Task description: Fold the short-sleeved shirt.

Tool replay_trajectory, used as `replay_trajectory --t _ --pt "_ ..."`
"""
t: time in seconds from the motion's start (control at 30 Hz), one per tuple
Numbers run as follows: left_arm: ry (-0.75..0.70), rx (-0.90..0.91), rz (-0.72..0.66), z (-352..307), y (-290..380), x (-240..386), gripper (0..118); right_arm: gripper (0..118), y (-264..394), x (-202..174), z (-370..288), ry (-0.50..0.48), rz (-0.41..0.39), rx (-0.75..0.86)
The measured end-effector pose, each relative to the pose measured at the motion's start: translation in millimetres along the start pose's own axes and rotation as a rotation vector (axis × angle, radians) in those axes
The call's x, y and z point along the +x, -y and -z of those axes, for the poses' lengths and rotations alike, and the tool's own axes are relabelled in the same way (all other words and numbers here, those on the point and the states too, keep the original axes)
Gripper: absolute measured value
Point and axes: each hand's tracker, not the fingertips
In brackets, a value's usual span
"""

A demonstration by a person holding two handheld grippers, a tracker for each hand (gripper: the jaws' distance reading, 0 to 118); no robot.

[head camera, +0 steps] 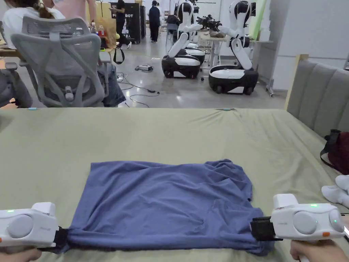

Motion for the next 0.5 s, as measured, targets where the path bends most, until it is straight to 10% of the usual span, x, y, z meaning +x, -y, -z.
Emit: replay_trajectory --t 0.03,0.1,0.13,0.5 --pt "-0.001 -0.001 0.001 1 0 0 2 86 3 0 10 -0.012 0.021 -0.029" --pt "-0.006 -0.005 0.003 4 0 0 2 13 11 1 29 -0.071 0.04 -0.059" --pt "-0.013 -0.012 0.013 5 0 0 2 4 16 4 35 -0.071 0.059 -0.061" --pt "-0.029 0.07 0.039 -12 -70 5 2 4 -77 19 -2 -0.081 0.111 0.102"
